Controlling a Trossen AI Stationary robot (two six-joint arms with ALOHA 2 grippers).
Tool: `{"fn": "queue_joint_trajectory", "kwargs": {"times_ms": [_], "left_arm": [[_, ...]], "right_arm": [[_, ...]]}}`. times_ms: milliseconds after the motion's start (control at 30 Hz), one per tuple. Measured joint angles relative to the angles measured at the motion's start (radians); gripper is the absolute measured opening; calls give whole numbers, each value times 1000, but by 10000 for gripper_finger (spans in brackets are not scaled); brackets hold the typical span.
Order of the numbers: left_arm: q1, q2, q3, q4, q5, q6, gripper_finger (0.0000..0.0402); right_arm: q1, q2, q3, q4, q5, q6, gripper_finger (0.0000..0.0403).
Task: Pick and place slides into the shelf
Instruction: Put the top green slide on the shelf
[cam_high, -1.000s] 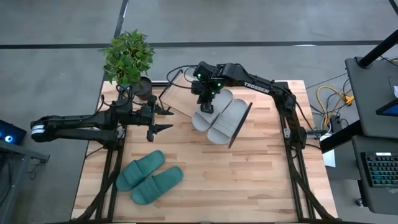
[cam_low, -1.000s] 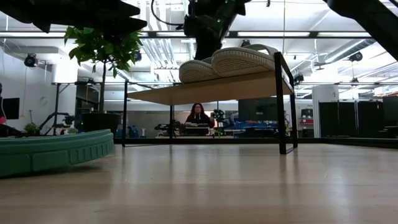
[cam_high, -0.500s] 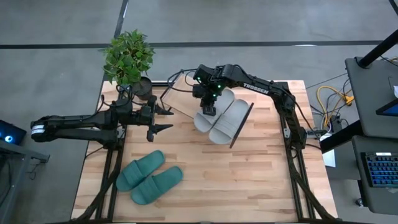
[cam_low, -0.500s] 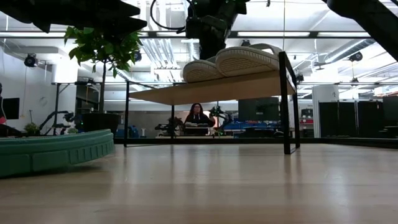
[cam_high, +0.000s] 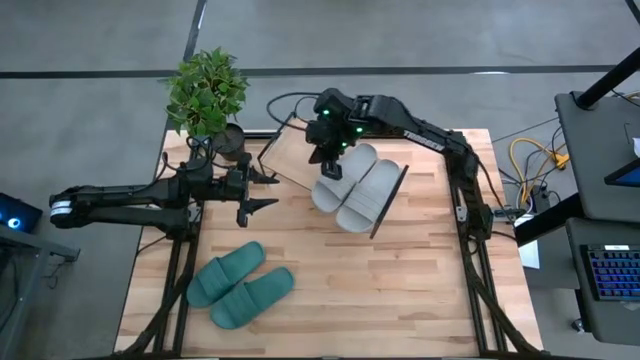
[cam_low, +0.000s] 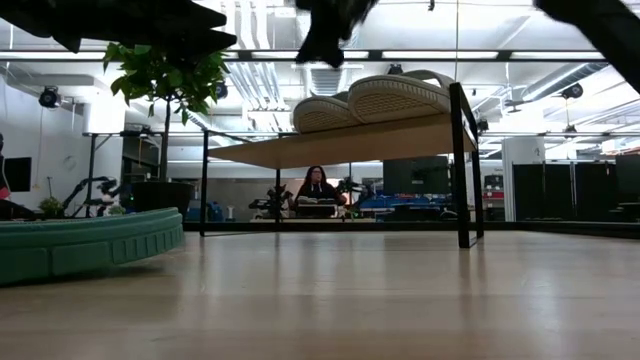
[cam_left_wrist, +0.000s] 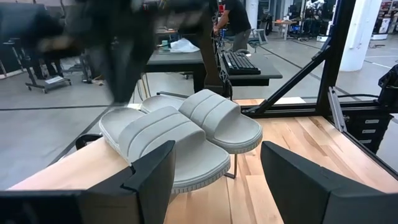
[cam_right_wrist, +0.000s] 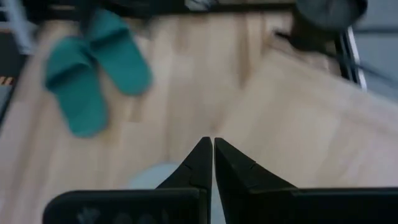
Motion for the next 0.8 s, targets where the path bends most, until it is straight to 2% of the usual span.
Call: {"fn": "queue_joint_trajectory", "kwargs": {"times_ms": [167, 300, 367, 433, 633, 800], "left_arm": [[0, 0, 0, -2, -20, -4, 222], [0, 0, 0, -9, -21, -10, 222], [0, 0, -2, -9, -21, -10, 222], [0, 0, -6, -9, -21, -11, 222], [0, 0, -14, -8, -21, -11, 222], [0, 0, -14, 2, -21, -12, 222]], "right_arm": [[109, -174, -71, 29, 52, -8, 8], [240, -349, -249, 162, 251, 14, 8], [298, -450, -371, 251, 340, 29, 9], [343, -550, -520, 350, 386, 56, 8], [394, -809, -1024, 711, 403, 168, 9], [391, -980, -1352, 1003, 402, 197, 9]]}}
